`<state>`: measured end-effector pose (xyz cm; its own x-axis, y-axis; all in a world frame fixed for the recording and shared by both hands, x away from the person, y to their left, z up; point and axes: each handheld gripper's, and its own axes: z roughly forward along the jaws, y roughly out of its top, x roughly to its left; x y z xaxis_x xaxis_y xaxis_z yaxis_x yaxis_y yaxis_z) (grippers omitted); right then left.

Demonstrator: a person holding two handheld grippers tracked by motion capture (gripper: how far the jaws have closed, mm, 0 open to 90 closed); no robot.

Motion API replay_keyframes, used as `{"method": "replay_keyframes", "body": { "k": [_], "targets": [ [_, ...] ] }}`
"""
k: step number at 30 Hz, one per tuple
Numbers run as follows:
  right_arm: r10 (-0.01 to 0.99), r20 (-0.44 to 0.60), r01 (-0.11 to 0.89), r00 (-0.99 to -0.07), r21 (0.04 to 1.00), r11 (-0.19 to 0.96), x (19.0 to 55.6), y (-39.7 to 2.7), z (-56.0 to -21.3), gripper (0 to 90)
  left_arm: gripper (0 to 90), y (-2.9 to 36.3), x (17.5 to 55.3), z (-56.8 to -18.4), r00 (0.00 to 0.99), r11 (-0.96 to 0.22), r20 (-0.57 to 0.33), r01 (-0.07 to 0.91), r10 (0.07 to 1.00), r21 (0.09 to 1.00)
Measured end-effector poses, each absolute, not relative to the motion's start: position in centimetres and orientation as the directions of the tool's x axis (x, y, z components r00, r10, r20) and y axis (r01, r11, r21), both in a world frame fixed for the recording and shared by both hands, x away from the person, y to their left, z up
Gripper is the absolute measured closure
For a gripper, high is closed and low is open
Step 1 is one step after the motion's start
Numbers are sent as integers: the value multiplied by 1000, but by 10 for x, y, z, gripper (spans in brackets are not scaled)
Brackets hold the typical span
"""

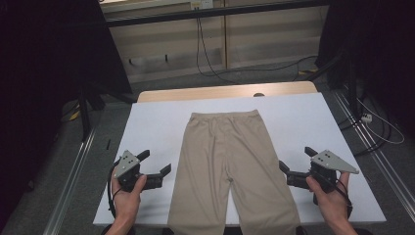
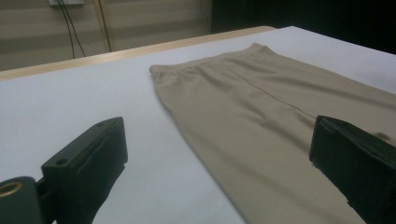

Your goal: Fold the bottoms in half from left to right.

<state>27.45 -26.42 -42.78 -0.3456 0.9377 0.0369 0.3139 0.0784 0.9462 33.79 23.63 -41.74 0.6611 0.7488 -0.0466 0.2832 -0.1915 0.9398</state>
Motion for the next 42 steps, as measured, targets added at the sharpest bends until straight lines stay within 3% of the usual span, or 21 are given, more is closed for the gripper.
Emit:
{"method": "replay_keyframes", "body": {
  "k": [8,23,27,30,42],
  "targets": [
    [920,67,340,-386,938,74,276,-259,-430,22,49,231,341,-418,676,-236,-36,305,736,923],
    [877,55,400,-477,902,161,279,-216,-425,24,81,225,363,-427,680,-265,-110,423,725,867],
    [838,5,383,-546,891,244,282,-192,-424,30,80,217,374,-421,719,-295,-99,402,688,867],
    [817,39,393,-576,889,234,286,-183,-424,30,80,213,381,-417,737,-283,-112,389,667,877],
    [734,-4,367,-679,864,345,290,-136,-423,36,79,197,439,-409,751,-301,-131,410,648,861]
  ]
}}
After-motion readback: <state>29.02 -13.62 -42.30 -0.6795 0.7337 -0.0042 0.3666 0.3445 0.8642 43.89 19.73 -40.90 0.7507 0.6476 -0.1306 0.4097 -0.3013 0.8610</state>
